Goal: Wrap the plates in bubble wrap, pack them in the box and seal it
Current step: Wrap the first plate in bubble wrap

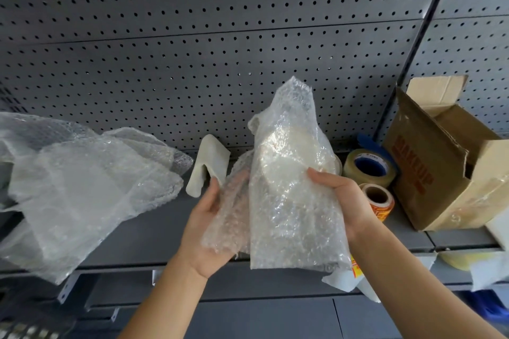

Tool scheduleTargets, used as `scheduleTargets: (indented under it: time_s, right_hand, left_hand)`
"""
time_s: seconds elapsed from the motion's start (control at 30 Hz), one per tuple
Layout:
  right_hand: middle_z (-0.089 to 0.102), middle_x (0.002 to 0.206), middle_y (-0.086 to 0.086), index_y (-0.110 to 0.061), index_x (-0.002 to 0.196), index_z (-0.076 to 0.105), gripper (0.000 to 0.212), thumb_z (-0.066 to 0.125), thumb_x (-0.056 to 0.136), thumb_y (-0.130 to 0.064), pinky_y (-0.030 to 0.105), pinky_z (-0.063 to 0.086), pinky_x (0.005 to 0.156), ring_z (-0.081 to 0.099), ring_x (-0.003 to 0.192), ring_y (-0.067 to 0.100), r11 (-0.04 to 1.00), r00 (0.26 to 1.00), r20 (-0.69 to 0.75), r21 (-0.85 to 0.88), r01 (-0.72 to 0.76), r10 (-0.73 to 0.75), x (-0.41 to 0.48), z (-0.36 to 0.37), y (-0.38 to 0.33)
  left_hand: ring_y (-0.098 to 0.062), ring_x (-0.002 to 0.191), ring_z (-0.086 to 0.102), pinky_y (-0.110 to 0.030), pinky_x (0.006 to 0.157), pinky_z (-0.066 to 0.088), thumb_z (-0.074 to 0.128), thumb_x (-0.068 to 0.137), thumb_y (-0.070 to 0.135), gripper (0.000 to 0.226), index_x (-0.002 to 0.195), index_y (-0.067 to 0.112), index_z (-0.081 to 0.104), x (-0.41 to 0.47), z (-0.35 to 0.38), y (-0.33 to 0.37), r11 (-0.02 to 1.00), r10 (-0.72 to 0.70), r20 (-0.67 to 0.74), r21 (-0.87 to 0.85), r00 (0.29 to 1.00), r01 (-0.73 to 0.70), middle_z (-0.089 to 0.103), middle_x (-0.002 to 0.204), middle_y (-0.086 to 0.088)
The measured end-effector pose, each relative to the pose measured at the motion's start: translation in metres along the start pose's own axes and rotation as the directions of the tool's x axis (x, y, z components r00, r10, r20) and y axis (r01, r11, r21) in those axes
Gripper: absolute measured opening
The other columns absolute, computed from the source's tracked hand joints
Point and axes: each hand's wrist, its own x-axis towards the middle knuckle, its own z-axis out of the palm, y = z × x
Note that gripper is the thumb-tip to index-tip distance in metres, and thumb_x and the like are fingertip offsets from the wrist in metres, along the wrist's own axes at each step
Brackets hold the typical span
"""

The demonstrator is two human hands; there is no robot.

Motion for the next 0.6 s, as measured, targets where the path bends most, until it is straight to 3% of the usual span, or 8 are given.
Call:
scheduleTargets:
  time_s: [0.03,0.1,0.17,0.23,0.3,0.37,0.47,0.6]
  right_hand:
    - [0.076,0.103,0.02,-0.006,0.13,0.06,0.043,0.068,0.088,-0.017,0.049,0.06,0.07,0.075,0.087,0.039,1.0,1.0,-0.014,-0.004,-0.01,0.01,0.002,-0.003,0.002]
    - [0.075,0.104,0.021,-0.007,0.129,0.061,0.042,0.068,0.089,-0.016,0.05,0.06,0.069,0.075,0.088,0.04,0.999,0.999,-0.027,-0.011,-0.034,0.034,0.004,-0.007,0.006]
    - [0.075,0.105,0.021,-0.007,0.128,0.061,0.039,0.066,0.09,-0.015,0.051,0.06,0.072,0.074,0.089,0.041,0.998,0.998,-0.039,-0.022,-0.051,0.05,0.008,-0.01,0.009]
    - [0.074,0.11,0.022,-0.008,0.128,0.06,0.038,0.065,0.091,-0.015,0.055,0.057,0.081,0.072,0.097,0.043,0.997,0.997,-0.041,-0.04,-0.063,0.061,0.011,-0.012,0.014]
    - [0.073,0.113,0.022,-0.01,0.129,0.06,0.038,0.065,0.091,-0.014,0.059,0.054,0.09,0.07,0.103,0.045,0.995,0.997,-0.05,-0.067,-0.067,0.064,0.015,-0.014,0.021]
    - [0.072,0.115,0.022,-0.01,0.13,0.059,0.039,0.065,0.091,-0.013,0.061,0.051,0.095,0.069,0.106,0.045,0.994,0.996,-0.054,-0.086,-0.074,0.07,0.017,-0.013,0.03]
    - [0.072,0.115,0.023,-0.007,0.127,0.062,0.033,0.061,0.093,-0.01,0.056,0.052,0.096,0.07,0.106,0.043,0.992,0.996,-0.028,-0.088,-0.086,0.084,0.019,-0.011,0.042]
    - [0.071,0.117,0.024,-0.007,0.128,0.061,0.034,0.061,0.094,-0.009,0.058,0.05,0.098,0.069,0.108,0.043,0.994,0.996,-0.023,-0.077,-0.083,0.081,0.023,-0.011,0.047]
  left_hand:
    - [-0.024,0.143,0.048,-0.044,0.12,0.036,0.044,0.104,0.061,0.063,0.153,0.021,0.048,-0.005,-0.002,0.003,1.0,0.005,-0.08,-0.022,0.997,-0.007,0.054,0.152,-0.007]
    - [-0.025,0.146,0.044,-0.046,0.123,0.031,0.041,0.103,0.064,0.067,0.153,0.02,0.047,-0.006,-0.002,0.008,0.974,-0.115,0.003,-0.196,0.993,0.113,0.049,0.156,-0.01]
    - [-0.012,0.123,0.066,-0.031,0.105,0.051,0.048,0.106,0.052,0.048,0.138,0.02,0.062,-0.004,0.003,0.008,0.954,-0.152,0.128,-0.241,0.98,0.18,0.063,0.14,-0.011]
    - [-0.011,0.099,0.076,-0.028,0.081,0.058,0.048,0.108,0.031,0.029,0.115,0.018,0.074,0.002,0.011,0.004,0.974,-0.049,0.072,-0.216,0.996,0.064,0.075,0.121,-0.01]
    - [-0.024,0.104,0.075,-0.042,0.087,0.054,0.047,0.105,0.028,0.033,0.101,0.018,0.079,0.008,0.013,-0.005,0.992,-0.021,0.047,-0.121,0.999,0.027,0.074,0.123,-0.01]
    - [-0.029,0.105,0.071,-0.048,0.089,0.055,0.064,0.098,0.023,0.009,0.095,0.021,0.071,0.016,0.012,-0.016,0.997,0.047,-0.017,0.069,0.999,-0.046,0.071,0.121,-0.009]
    - [-0.028,0.109,0.069,-0.051,0.093,0.058,0.084,0.082,0.025,0.04,0.108,0.031,0.055,0.016,0.021,-0.025,0.916,0.229,-0.157,0.37,0.961,-0.158,0.064,0.122,-0.005]
    - [-0.023,0.1,0.074,-0.04,0.079,0.061,0.086,0.08,0.015,0.062,0.128,0.024,0.047,0.022,0.023,-0.021,0.963,0.138,-0.256,0.26,0.957,-0.069,0.068,0.118,-0.003]
